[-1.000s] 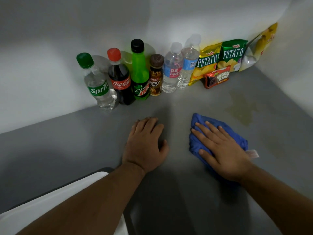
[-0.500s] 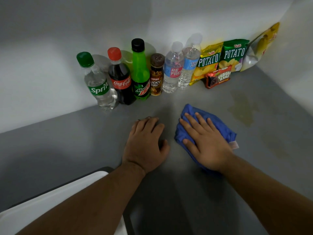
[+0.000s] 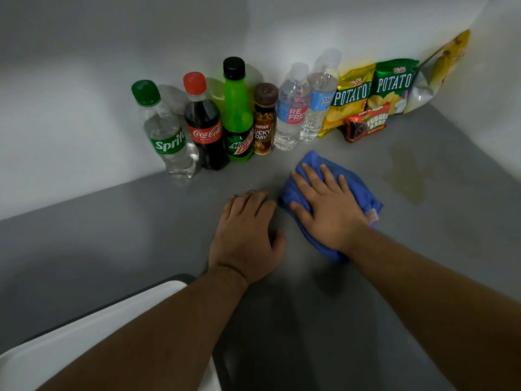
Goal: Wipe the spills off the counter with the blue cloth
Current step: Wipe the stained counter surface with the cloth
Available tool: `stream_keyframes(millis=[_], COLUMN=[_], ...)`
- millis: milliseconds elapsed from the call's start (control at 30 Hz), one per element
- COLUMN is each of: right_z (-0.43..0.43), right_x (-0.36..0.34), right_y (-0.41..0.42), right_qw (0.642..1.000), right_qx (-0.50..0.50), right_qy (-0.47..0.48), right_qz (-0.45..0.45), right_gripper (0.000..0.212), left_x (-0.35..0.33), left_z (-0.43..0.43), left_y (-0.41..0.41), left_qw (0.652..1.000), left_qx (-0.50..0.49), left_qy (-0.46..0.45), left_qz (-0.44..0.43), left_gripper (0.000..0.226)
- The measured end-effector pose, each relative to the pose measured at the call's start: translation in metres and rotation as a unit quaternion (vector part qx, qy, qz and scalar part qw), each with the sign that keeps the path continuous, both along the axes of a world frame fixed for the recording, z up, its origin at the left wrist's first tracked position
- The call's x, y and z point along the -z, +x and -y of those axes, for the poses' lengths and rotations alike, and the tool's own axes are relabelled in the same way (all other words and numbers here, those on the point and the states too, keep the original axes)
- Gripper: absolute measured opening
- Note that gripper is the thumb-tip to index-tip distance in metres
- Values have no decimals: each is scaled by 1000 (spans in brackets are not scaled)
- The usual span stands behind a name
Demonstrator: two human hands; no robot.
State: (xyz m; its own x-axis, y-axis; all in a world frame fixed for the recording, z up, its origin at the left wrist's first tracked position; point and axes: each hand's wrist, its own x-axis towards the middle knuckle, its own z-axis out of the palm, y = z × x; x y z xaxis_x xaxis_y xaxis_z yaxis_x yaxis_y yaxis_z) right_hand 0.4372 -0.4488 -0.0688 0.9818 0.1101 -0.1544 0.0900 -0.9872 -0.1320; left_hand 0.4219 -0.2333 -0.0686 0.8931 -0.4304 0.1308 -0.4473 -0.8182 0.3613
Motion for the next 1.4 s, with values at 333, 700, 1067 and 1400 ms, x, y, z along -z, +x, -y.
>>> stream_keyframes(millis=[333,700,1067,1400], right_z=[7,66,41,81], right_x=[0,-12,-1,0], right_y=[21,-29,-36,-37], right_qw=[999,989,999,996], right_qx=[35,-141,-9,88], right_qy=[18,42,26,8], right_qz=[8,-14,16,13], right_gripper=[61,64,67,77], left_x=[-4,-2,0,-4], left_z=[-1,-1,0,1], left_y=[-1,-1,1,2], left_qw=[1000,1000,1000,999], left_qx=[1,2,4,14], left_qy=[1,0,17,31], left_qz=[-11,0,-1,6], left_gripper=[53,50,57,55])
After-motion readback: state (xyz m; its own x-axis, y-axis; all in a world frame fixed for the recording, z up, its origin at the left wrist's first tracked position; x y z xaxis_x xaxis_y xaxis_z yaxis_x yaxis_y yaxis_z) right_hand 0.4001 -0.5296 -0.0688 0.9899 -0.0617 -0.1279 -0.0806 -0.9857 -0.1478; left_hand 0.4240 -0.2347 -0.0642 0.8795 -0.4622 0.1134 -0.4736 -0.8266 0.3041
